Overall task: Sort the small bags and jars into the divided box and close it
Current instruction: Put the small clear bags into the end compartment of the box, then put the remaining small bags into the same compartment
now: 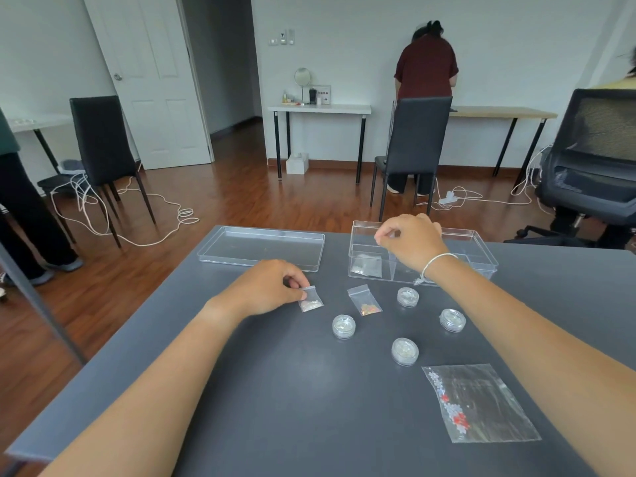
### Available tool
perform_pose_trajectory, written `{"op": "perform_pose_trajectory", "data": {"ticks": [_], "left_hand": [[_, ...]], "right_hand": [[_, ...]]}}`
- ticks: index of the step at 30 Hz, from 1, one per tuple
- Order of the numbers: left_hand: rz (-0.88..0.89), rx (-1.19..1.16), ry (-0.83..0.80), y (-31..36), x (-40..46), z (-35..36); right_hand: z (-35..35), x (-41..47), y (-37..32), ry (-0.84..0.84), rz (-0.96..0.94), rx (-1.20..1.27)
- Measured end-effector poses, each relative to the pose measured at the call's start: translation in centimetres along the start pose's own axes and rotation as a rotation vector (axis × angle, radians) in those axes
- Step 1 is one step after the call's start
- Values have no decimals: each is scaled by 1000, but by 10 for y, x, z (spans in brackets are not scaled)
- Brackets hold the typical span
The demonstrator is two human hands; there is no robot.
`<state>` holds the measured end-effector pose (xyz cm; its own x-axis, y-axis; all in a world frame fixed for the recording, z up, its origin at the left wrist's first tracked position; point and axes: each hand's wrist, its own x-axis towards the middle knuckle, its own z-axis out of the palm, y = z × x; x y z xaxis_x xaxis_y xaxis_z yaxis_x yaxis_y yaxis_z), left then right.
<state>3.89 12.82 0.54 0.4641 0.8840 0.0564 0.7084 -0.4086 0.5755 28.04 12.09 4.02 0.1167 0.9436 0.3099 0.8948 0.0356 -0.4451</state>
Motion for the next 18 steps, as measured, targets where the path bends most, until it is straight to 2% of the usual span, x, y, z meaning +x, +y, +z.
{"op": "perform_pose_trajectory", "data": {"ticks": [4, 7, 10, 14, 18], "left_hand": [[16, -48, 32, -1, 0, 1], [22, -89, 52, 0, 0, 1], [15, -145, 76, 1, 0, 2], [20, -196, 131, 6, -3, 1], [8, -288, 136, 12, -5, -1]], "right_hand": [[-7, -14, -3, 65, -155, 34], [-9, -33, -7, -80, -245, 121], [-3, -47, -8, -237, -269, 61], [6, -52, -9, -340, -277, -77], [12, -54, -10, -406, -227, -93]]}}
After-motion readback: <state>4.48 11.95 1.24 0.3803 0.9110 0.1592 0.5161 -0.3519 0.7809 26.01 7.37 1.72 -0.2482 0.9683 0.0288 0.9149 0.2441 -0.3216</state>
